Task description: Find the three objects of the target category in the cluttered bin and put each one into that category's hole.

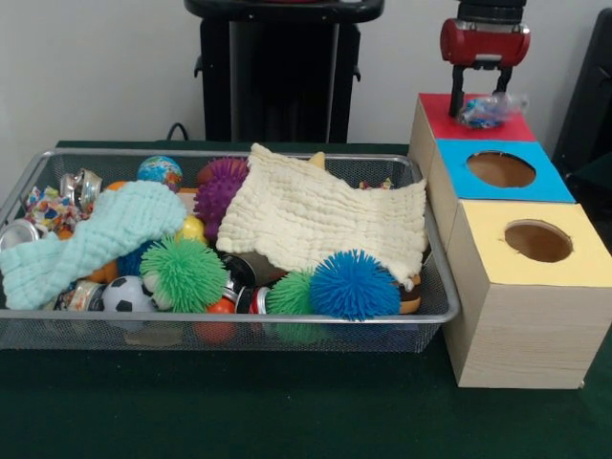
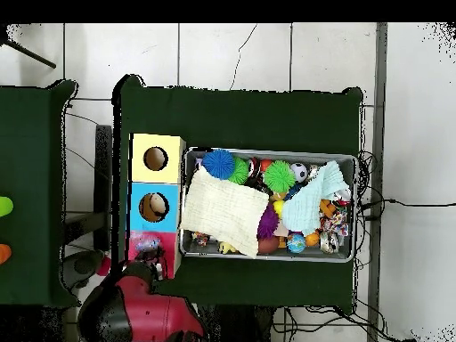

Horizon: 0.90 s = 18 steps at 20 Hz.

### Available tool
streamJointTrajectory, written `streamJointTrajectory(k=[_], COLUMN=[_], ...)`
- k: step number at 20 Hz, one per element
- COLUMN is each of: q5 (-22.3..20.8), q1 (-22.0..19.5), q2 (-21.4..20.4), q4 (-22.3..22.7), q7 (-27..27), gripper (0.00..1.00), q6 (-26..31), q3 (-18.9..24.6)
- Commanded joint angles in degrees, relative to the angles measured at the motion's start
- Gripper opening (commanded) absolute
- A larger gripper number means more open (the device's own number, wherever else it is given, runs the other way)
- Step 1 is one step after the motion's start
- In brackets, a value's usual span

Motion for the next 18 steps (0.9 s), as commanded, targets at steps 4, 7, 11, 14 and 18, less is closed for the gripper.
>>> streamJointTrajectory(k=[4, 7, 11, 14, 18], q5=[4.21, 4.58, 4.92, 5.17, 5.59], q1=[-0.77, 0.02, -0.04, -0.54, -1.86], q2=[4.70, 5.63, 5.87, 5.84, 5.19], q4=[-7.28, -8.14, -8.32, -7.71, -6.84], q7=[13.47, 13.14, 13.43, 14.25, 15.76], gripper=[1.00, 1.00, 1.00, 1.00, 1.00], q6=[-0.60, -0.31, -0.58, -1.57, -2.36], q3=[2.53, 1.81, 1.91, 2.51, 4.16])
